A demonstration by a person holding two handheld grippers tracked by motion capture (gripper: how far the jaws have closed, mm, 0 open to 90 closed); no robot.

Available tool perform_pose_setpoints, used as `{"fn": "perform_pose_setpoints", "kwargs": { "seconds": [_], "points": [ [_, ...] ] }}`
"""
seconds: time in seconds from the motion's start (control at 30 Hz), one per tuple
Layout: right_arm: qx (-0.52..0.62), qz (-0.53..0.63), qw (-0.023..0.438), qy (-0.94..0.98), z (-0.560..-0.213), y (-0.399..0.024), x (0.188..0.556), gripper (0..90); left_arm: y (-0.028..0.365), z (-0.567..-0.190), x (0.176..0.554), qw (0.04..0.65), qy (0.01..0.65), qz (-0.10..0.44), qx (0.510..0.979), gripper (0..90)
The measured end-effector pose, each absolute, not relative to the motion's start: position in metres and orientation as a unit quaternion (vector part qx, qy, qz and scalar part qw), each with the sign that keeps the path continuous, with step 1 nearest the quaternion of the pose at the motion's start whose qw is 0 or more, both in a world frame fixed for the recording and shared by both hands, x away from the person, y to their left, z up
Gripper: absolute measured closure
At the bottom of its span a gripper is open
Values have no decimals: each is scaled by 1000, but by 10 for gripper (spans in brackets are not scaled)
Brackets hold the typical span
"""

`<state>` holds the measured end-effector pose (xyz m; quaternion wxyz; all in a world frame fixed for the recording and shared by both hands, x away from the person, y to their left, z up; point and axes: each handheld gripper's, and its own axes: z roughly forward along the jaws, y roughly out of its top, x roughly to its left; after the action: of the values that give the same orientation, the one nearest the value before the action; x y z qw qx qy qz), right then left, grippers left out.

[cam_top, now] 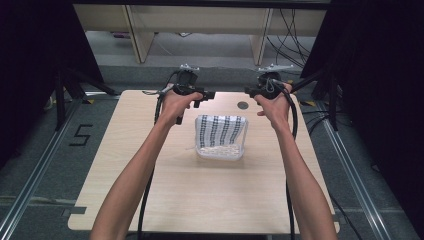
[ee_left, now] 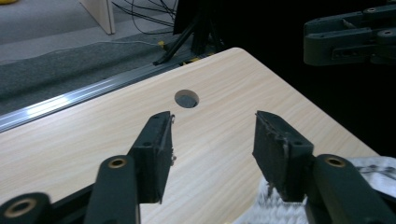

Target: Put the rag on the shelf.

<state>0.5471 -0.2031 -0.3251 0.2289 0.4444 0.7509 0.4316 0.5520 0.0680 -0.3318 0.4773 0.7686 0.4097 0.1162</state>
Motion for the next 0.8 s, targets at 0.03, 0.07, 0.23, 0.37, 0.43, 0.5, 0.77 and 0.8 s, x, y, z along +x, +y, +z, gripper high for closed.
{"fn": "perform_pose_setpoints", "kwargs": {
  "seconds": [0.03,0.07,0.23,0.37,0.43,0.5,0.77,0.8],
  "points": [
    [437,437,232,751,-324,-206,546,689,69,-331,551,476,407,115,771,436],
    [439,438,228,751,-321,-207,544,683,71,-330,549,479,406,114,770,416],
    [437,437,225,753,-317,-213,538,653,74,-329,544,481,414,109,765,361],
    [435,438,227,753,-313,-218,532,628,76,-331,540,484,415,101,764,342],
    [431,442,224,754,-312,-220,529,620,78,-331,539,479,416,104,766,330],
    [429,443,223,755,-310,-222,526,604,80,-330,538,477,412,104,769,324],
    [422,453,223,753,-308,-223,516,585,84,-323,526,482,406,111,769,309],
    [420,454,221,754,-308,-223,513,575,85,-323,524,483,405,106,769,303]
  ]
}}
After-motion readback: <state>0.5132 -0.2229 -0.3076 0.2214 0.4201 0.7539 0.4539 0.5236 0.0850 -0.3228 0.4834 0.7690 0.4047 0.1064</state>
